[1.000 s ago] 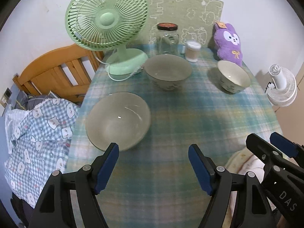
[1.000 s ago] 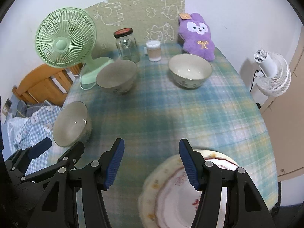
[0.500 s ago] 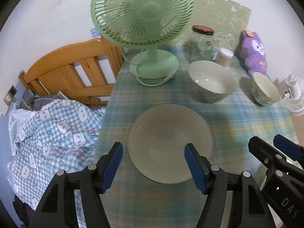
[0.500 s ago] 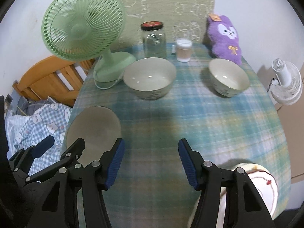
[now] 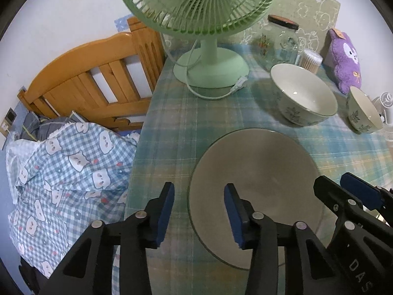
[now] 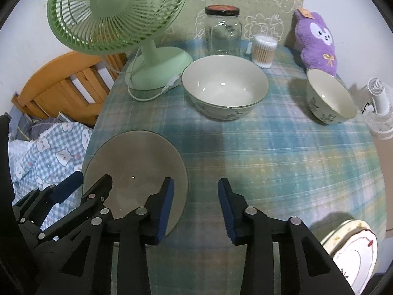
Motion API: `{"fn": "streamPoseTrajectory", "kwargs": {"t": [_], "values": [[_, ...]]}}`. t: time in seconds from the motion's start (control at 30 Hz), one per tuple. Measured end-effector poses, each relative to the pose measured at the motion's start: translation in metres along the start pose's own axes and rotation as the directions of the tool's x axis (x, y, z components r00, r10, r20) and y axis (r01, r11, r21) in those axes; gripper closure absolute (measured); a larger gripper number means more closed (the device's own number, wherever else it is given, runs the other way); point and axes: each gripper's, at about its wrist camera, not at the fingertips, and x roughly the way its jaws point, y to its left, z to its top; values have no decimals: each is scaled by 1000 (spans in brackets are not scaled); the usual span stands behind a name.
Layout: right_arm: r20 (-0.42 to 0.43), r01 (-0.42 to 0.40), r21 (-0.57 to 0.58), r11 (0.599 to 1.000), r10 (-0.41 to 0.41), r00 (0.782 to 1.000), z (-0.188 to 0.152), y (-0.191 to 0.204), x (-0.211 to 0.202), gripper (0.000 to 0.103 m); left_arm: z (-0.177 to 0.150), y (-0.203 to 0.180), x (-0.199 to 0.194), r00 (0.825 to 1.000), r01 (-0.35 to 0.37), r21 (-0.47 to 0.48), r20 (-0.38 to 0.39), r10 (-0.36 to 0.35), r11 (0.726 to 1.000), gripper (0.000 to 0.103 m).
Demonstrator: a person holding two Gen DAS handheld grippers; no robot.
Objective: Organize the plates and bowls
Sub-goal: 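Lower both tools onto the white bowl rim and close them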
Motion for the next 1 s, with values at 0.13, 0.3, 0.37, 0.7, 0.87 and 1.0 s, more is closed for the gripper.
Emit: {"fn": "streamPoseTrajectory", "kwargs": {"t": [0.13, 0.3, 0.37, 0.7, 0.87, 1.0], "values": [[-18, -3, -3, 1000, 3, 1000, 3, 5, 12, 79, 1, 5, 10, 1000, 10, -6, -23, -10, 1000, 74], [-21, -12, -23, 1000, 11, 1000, 4, 9, 19, 93, 1, 8, 16, 998, 46, -17, -50, -47, 999, 91], [-25, -12, -24, 1000, 12, 1000, 4, 9, 19, 93, 1, 8, 16, 998, 44, -15, -50, -45, 999, 91], [-29, 13, -21, 1000, -14, 999, -7, 3, 5, 93, -8, -1, 7, 996, 63, 14, -66, -62, 998, 92], [-15, 25, -8, 1000, -25, 1000, -21, -6, -9, 93, -18, -11, -6, 996, 73, 40, -53, -71, 997, 92], [-7, 37, 3, 999, -37, 999, -37, -15, -25, 93, -28, -20, -18, 995, 85, 58, -52, -82, 995, 92]]}}
